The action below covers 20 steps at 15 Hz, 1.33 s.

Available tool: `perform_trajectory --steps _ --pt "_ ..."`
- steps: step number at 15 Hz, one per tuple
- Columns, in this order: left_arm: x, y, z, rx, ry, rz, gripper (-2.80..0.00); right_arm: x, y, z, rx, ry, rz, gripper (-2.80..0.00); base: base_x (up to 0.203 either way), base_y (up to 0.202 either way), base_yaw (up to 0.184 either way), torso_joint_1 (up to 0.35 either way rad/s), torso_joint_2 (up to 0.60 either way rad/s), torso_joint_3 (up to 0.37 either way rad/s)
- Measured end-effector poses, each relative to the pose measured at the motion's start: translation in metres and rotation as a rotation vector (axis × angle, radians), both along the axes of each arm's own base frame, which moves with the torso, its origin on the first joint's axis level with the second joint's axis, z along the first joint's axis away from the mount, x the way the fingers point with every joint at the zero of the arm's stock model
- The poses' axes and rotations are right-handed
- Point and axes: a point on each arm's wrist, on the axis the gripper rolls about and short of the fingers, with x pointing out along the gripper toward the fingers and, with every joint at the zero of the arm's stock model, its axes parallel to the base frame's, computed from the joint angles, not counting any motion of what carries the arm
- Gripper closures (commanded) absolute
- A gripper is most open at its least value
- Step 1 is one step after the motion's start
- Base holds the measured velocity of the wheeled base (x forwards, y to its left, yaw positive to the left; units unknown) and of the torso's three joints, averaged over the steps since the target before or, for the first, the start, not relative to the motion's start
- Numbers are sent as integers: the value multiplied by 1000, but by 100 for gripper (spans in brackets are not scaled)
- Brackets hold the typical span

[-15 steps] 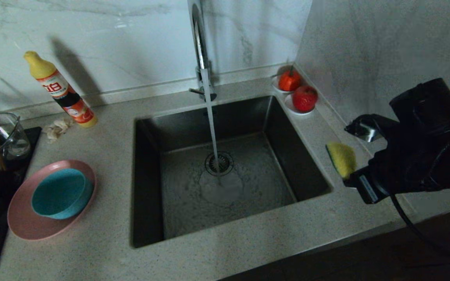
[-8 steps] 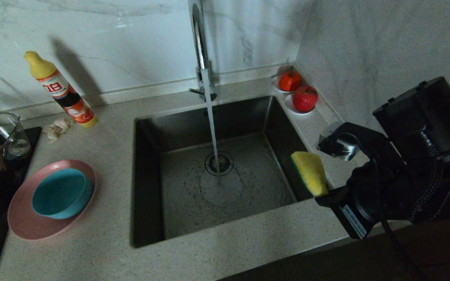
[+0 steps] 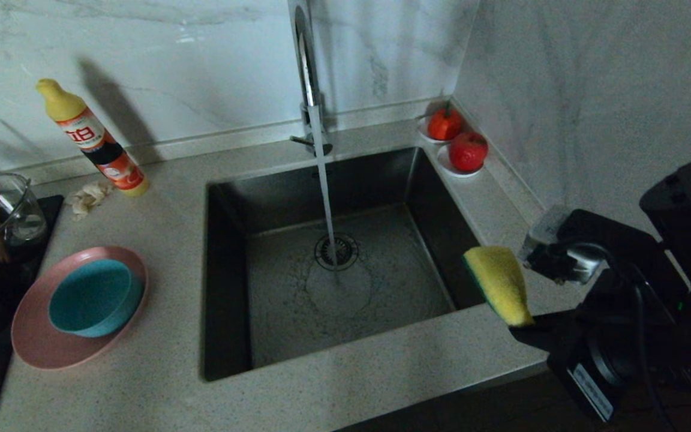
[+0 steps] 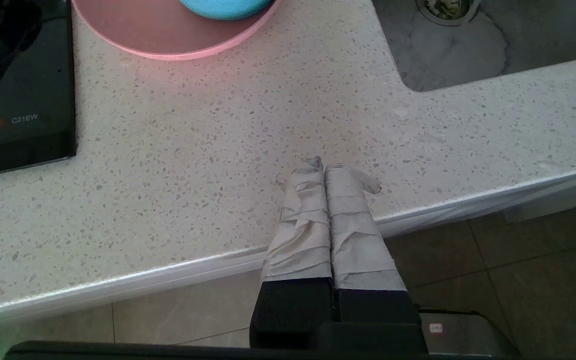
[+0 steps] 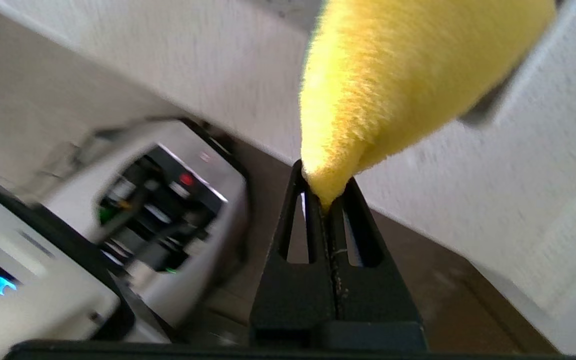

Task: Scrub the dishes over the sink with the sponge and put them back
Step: Pick up a bowl and the sponge

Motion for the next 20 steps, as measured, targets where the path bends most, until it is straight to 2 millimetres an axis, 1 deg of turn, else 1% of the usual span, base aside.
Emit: perform_trajectory --steps 3,4,7,11,20 --pt "0 0 0 0 0 -1 0 -18 -4 -18 -45 30 55 0 0 0 0 0 0 0" --pt "0 0 0 -1 0 -1 0 -20 -4 -18 -39 21 61 0 0 0 0 0 0 0" --pt "0 0 0 0 0 -1 0 -23 -5 -6 -1 -26 70 0 0 0 0 0 0 0" --pt "0 0 0 0 0 -1 0 -34 2 -2 15 -35 154 0 0 0 0 0 0 0" --pt "0 0 0 -1 0 6 0 -25 7 -6 -53 -45 161 0 0 0 0 0 0 0"
